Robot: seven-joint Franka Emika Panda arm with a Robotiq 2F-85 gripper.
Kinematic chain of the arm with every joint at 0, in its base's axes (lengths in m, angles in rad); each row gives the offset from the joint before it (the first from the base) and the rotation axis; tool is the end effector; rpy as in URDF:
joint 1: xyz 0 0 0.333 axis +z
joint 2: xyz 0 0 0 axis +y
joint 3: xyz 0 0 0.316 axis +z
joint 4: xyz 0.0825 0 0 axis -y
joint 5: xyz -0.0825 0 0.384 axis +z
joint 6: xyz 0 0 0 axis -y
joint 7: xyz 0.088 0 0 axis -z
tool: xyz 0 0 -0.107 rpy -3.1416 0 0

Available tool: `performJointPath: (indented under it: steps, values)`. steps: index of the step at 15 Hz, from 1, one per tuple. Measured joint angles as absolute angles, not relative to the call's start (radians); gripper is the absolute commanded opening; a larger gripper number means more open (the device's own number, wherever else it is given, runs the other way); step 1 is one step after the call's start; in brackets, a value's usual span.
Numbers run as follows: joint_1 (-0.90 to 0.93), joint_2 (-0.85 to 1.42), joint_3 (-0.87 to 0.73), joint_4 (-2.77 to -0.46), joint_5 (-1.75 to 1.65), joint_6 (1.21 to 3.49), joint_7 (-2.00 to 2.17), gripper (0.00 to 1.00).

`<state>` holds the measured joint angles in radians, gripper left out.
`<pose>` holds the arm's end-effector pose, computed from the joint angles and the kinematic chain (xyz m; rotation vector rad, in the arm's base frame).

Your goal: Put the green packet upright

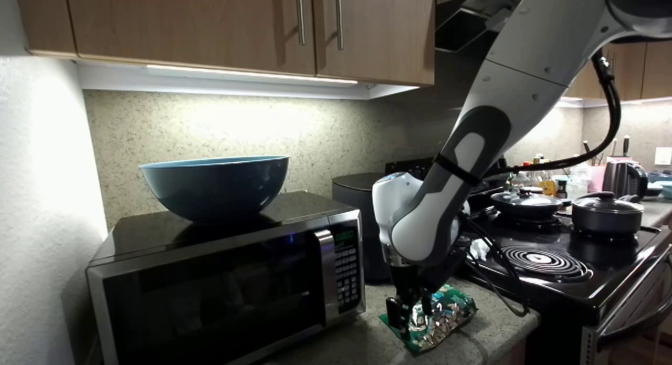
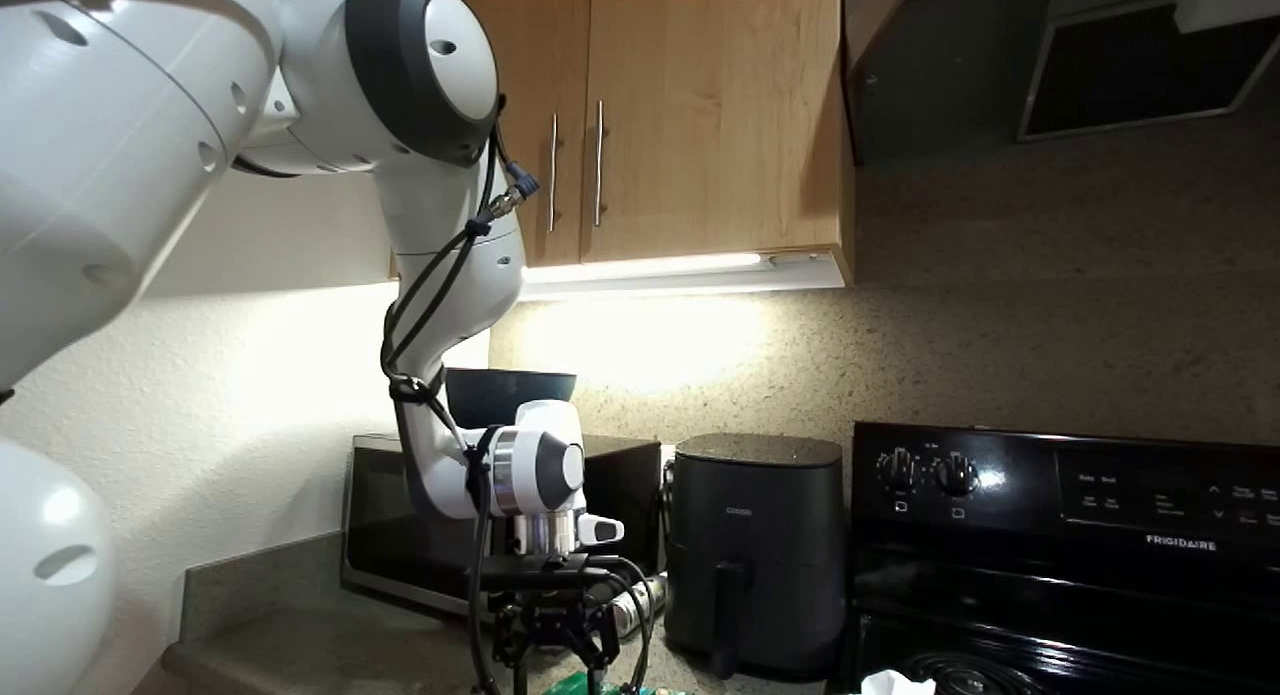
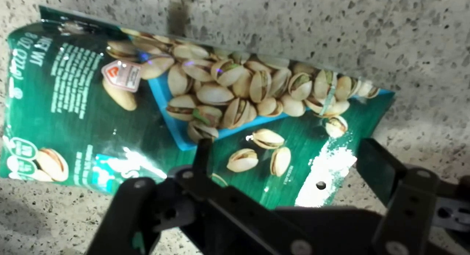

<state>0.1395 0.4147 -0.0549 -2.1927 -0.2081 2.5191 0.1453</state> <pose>0.5454 0.0474 0.1863 2.9892 0.1761 -0.1092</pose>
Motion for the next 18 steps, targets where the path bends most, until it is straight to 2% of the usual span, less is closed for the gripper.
performJointPath:
  steps: [7,8,9,14,15,16,17,18]
  values:
    - [0.201,0.463,-0.115,-2.178,-0.297,2.633,0.29,1.0]
    - [0.216,0.469,-0.128,-2.174,-0.306,2.635,0.312,0.75]
    - [0.229,0.472,-0.139,-2.173,-0.311,2.635,0.328,0.74]
    - [0.265,0.489,-0.18,-2.146,-0.328,2.635,0.39,0.42]
    - [0.265,0.496,-0.184,-2.137,-0.328,2.635,0.395,0.4]
    - [0.265,0.501,-0.188,-2.131,-0.328,2.634,0.398,0.79]
    - [0.265,0.504,-0.192,-2.126,-0.328,2.633,0.4,0.75]
    - [0.265,0.505,-0.194,-2.125,-0.328,2.633,0.4,0.77]
